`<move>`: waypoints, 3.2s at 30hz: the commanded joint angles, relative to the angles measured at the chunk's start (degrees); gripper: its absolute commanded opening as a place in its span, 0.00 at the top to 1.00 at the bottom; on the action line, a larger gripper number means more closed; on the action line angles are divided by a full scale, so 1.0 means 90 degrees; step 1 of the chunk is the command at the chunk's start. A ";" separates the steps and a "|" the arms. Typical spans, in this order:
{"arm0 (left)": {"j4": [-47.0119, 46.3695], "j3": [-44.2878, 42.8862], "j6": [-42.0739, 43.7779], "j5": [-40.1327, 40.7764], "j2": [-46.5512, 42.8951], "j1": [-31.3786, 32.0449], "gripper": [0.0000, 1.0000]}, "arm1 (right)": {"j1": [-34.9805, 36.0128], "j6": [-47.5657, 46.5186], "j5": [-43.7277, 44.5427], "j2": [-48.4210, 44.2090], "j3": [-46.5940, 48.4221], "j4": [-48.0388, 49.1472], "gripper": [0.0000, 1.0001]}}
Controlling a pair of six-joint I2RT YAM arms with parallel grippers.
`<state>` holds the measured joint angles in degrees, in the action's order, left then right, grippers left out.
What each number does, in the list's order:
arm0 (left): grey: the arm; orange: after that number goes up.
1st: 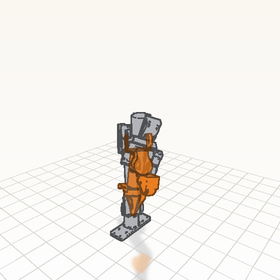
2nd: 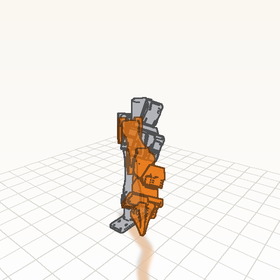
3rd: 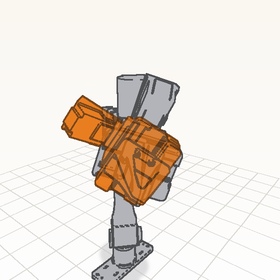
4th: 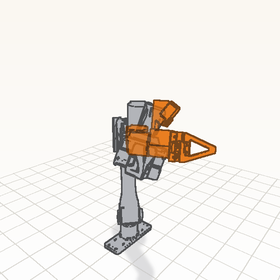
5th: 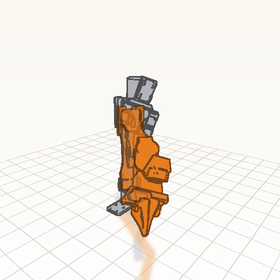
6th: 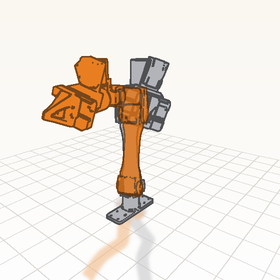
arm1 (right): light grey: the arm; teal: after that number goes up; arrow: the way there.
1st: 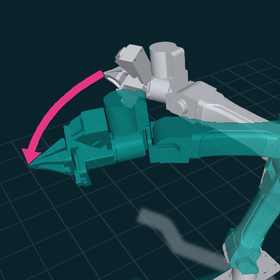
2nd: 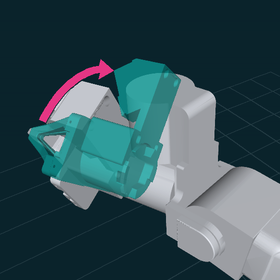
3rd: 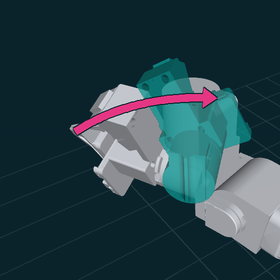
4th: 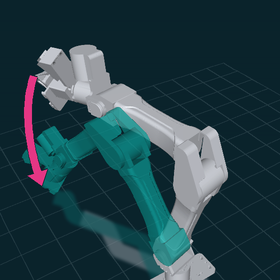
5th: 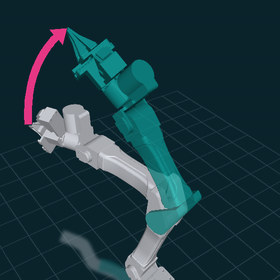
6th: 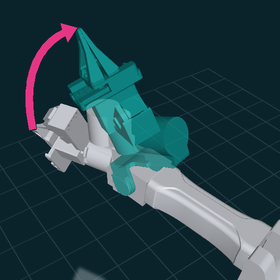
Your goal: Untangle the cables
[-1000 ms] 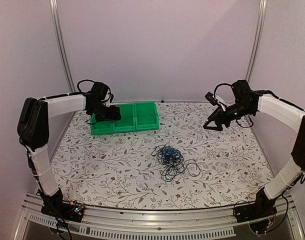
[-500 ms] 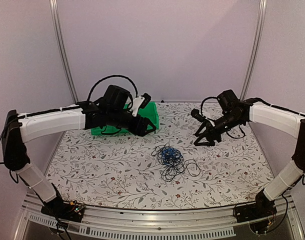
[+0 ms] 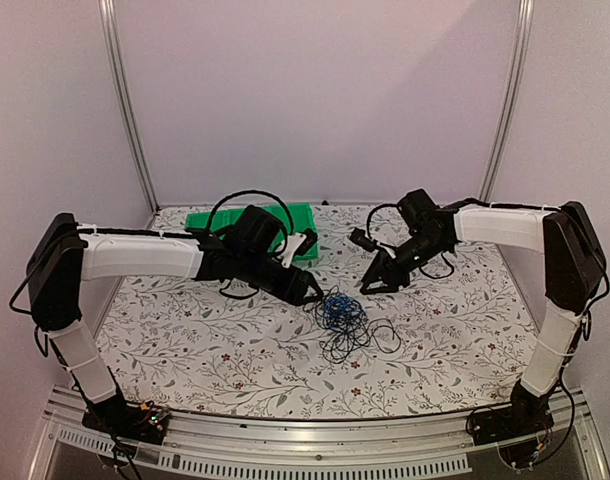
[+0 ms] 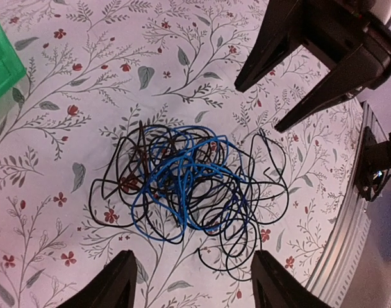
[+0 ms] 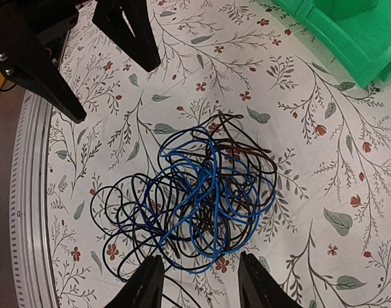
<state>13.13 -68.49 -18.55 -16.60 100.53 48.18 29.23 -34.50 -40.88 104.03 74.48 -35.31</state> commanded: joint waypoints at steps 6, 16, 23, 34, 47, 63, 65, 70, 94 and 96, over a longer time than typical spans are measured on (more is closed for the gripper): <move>-0.0620 0.0541 -0.0769 0.0099 -0.0234 0.0009 0.36 | 0.0243 0.0091 0.0063 0.0785 0.0530 0.0136 0.60; -0.0561 0.0729 -0.0886 0.0248 -0.0412 0.0005 0.38 | 0.0356 0.0116 -0.0021 0.1269 0.0908 0.0115 0.63; -0.0604 0.0827 -0.0885 0.0249 -0.0468 -0.0016 0.40 | 0.0418 0.0043 0.0065 0.1402 0.0904 0.0045 0.65; -0.0717 0.0630 -0.0730 0.0152 -0.0345 -0.0010 0.43 | 0.0414 0.0022 0.0099 0.1160 0.0976 -0.0165 1.00; -0.1080 -0.0372 0.0490 0.0467 -0.0021 0.0413 0.43 | 0.0414 -0.0283 -0.0307 -0.0248 0.1595 -0.1172 1.00; -0.1324 -0.1054 0.0566 0.0505 0.0439 0.0604 0.78 | 0.0414 -0.0395 -0.0324 -0.0839 0.1799 -0.1546 1.00; -0.1286 -0.1021 0.0531 0.0518 0.0357 0.0608 0.83 | 0.0414 -0.0395 -0.0298 -0.0891 0.1754 -0.1523 1.00; -0.1297 -0.0838 0.0398 0.0610 -0.0101 0.0595 0.94 | 0.0414 -0.0390 -0.0308 -0.0927 0.1611 -0.1441 1.00; -0.1341 0.0086 -0.1137 0.1827 -0.1953 0.0334 1.00 | 0.0768 0.0678 -0.0988 0.0077 0.0397 0.1144 0.32; -0.1331 0.0106 -0.1209 0.2056 -0.2122 0.0305 1.00 | 0.0871 0.0566 -0.0924 0.0270 0.0375 0.1107 0.31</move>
<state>2.46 -67.92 -26.52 -1.87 85.76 52.03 34.70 -29.76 -48.25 103.33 79.09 -27.92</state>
